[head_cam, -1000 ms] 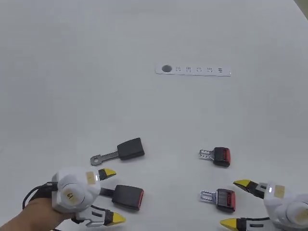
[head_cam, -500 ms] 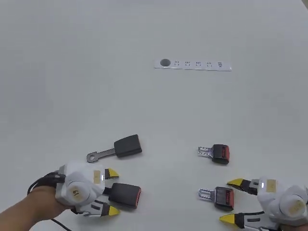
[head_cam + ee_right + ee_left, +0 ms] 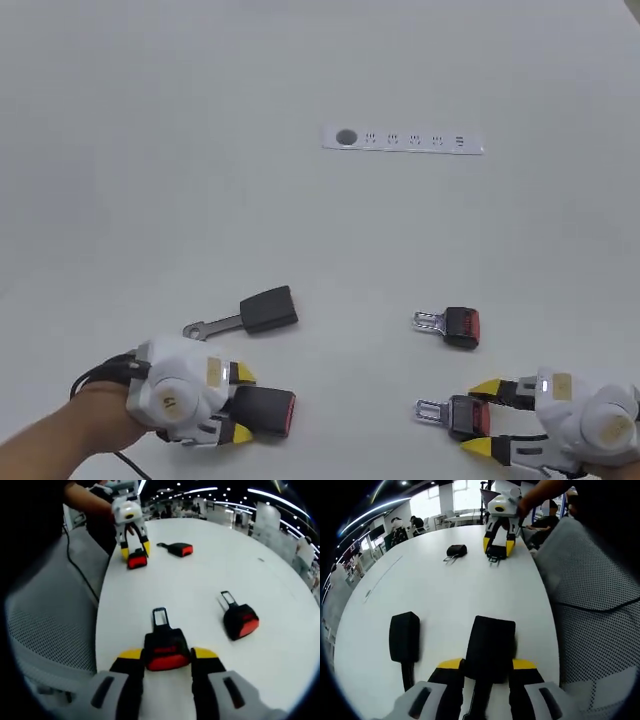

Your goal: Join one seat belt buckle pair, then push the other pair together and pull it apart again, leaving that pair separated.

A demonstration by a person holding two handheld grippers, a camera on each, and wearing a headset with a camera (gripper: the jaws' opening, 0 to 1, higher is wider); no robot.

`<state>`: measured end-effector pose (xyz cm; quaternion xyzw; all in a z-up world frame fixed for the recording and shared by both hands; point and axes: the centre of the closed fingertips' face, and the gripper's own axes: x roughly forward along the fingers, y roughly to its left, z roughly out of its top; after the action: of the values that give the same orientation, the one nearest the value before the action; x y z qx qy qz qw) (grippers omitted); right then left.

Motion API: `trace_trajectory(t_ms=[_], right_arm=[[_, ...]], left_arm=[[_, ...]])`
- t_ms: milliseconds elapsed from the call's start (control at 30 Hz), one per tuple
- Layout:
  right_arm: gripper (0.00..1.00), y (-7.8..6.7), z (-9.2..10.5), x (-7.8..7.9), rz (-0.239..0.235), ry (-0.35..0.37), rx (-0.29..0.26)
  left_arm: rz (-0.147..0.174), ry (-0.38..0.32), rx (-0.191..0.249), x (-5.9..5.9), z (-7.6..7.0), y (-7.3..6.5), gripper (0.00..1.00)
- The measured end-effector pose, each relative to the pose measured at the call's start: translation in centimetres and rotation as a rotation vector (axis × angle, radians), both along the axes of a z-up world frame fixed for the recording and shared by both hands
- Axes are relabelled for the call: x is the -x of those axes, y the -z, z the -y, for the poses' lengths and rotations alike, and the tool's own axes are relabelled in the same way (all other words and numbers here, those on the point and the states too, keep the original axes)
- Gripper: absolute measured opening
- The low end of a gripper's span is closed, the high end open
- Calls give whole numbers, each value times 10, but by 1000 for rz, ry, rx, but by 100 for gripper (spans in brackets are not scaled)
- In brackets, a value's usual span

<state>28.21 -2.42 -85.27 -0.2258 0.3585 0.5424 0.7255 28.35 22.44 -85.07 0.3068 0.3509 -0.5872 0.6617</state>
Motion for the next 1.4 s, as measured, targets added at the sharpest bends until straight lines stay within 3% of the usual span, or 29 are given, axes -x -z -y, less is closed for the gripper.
trace_trajectory(t_ms=[333,800,1067,1400], right_arm=[[36,-2,1,4,-3,-66,-3],[36,-1,-4,5,6,-27,-27],[36,-1,-15,6,3,-47,1],[36,-1,-35,8,6,-72,-10]], left_arm=[[6,-5,-1,-1,0,-1,35],[1,-39,14,-2,0,0,35],[-3,-43,8,-2,0,0,35],[-9,-46,8,-2,0,1,35]])
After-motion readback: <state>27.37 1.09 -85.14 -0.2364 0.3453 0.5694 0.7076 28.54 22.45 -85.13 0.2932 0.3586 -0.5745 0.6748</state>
